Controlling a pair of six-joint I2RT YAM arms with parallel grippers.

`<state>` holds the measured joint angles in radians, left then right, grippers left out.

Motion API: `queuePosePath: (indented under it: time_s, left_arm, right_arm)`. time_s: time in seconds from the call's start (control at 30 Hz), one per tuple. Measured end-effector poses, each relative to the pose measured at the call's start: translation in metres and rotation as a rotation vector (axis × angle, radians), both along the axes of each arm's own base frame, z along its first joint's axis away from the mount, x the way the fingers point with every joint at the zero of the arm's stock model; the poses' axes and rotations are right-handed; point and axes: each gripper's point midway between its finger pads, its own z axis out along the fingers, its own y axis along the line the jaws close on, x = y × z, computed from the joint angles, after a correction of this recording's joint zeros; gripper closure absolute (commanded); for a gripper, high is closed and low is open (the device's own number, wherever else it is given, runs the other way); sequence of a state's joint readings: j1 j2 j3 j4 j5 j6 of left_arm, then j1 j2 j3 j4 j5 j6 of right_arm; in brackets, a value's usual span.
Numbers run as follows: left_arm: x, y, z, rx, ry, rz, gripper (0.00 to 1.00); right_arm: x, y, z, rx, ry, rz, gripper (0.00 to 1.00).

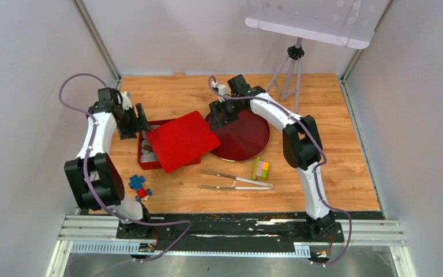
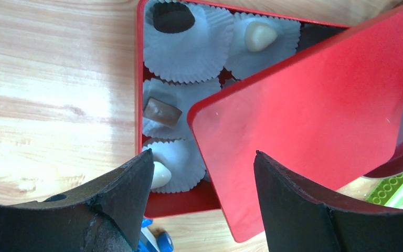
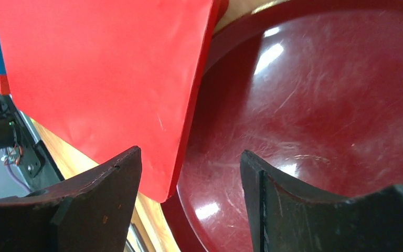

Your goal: Pack the chocolate

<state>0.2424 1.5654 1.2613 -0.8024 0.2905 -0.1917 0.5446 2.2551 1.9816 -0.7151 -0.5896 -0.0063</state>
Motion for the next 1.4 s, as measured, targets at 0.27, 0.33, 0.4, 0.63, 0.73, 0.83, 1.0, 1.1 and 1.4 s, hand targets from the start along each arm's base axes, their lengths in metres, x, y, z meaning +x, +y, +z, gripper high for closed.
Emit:
queuePosePath:
  time_s: [0.27,0.33,0.4,0.63,0.73,0.83,1.0,1.1,1.4]
  left_arm:
    - [-0.023,-0.010,-0.010,-0.031,0.029,-0.012,0.21]
    - [-0.025,-0.011,-0.013,-0.039,0.043,-0.016,0.22]
    - [-0.025,-0.012,-0.016,-0.042,0.050,-0.026,0.22]
    - [-0.009,-0.007,-0.020,-0.036,0.062,-0.053,0.25]
    - [0.002,-0.003,-0.017,-0.021,0.051,-0.068,0.25]
    - [0.014,0.002,-0.015,-0.003,0.035,-0.082,0.25]
    - [0.034,0.009,-0.022,0.016,0.031,-0.106,0.25]
    - [0.043,0.012,-0.028,0.023,0.039,-0.118,0.25]
    - [0.048,0.028,-0.012,0.105,0.022,-0.106,0.17]
  right_arm:
    - [-0.032,0.012,-0.010,0.005,0.083,0.068,0.39]
    - [-0.039,0.017,-0.008,0.019,0.100,0.083,0.42]
    - [-0.045,0.023,-0.006,0.032,0.114,0.095,0.43]
    - [-0.062,0.038,-0.002,0.059,0.156,0.121,0.44]
    - [-0.071,0.046,0.001,0.069,0.171,0.135,0.45]
    - [-0.077,0.053,0.002,0.075,0.176,0.147,0.47]
    - [-0.085,0.064,0.009,0.089,0.173,0.170,0.49]
    - [-0.088,0.070,0.015,0.103,0.164,0.183,0.50]
    - [-0.080,0.066,0.017,0.086,0.126,0.164,0.39]
